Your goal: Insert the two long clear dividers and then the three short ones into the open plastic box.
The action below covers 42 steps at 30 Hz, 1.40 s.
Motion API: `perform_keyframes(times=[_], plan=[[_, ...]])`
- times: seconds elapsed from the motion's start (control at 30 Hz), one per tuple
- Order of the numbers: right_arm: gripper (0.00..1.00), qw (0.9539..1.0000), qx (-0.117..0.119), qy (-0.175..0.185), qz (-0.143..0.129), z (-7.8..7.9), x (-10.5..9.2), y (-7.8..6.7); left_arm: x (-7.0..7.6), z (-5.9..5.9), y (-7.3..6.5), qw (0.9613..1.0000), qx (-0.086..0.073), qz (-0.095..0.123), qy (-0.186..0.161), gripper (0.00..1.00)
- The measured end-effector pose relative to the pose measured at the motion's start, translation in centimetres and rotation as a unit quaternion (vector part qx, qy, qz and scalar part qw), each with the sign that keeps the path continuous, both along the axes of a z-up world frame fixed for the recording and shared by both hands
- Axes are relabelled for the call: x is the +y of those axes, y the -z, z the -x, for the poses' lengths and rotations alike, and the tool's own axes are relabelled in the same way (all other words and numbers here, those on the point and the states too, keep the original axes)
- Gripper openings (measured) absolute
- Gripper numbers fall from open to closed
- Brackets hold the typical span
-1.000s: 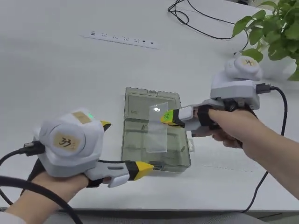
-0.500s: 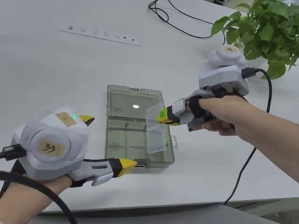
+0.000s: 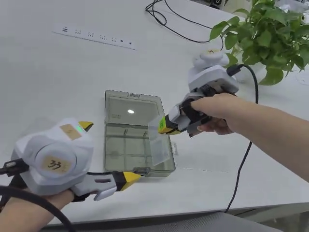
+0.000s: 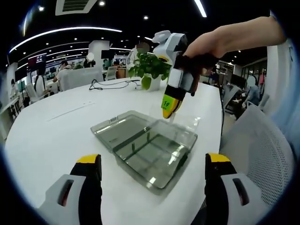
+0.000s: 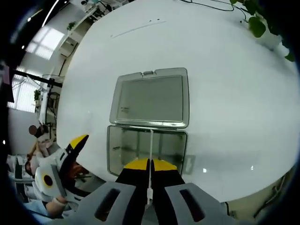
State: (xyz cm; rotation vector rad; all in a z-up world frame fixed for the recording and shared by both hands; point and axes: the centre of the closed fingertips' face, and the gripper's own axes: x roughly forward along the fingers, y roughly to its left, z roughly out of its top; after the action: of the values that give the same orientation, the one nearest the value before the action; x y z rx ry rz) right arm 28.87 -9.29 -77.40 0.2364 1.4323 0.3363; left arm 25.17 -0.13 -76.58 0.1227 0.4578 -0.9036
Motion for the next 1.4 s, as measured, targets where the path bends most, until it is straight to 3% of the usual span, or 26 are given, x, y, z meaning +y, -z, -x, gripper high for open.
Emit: perform_keyframes(times=[0.43,1.3,1.4], plan=[[0.02,0.9997,0.015,0.001,0.019,-0.3,-0.8,1.7,0.2,-0.1,0.1,1.0,0.005,0.005,-0.005,0.91],[0.02,0.9987,0.032,-0.01,0.039,-0.2,-0.4,2.5,0.4,-0.2,0.6,0.9998,0.016,0.007,-0.008,0.89],[0.02,0.9986,0.033,-0.01,0.039,0.4,-0.1,2.3,0.5,-0.3,0.6,0.9998,0.016,0.007,-0.009,0.88]])
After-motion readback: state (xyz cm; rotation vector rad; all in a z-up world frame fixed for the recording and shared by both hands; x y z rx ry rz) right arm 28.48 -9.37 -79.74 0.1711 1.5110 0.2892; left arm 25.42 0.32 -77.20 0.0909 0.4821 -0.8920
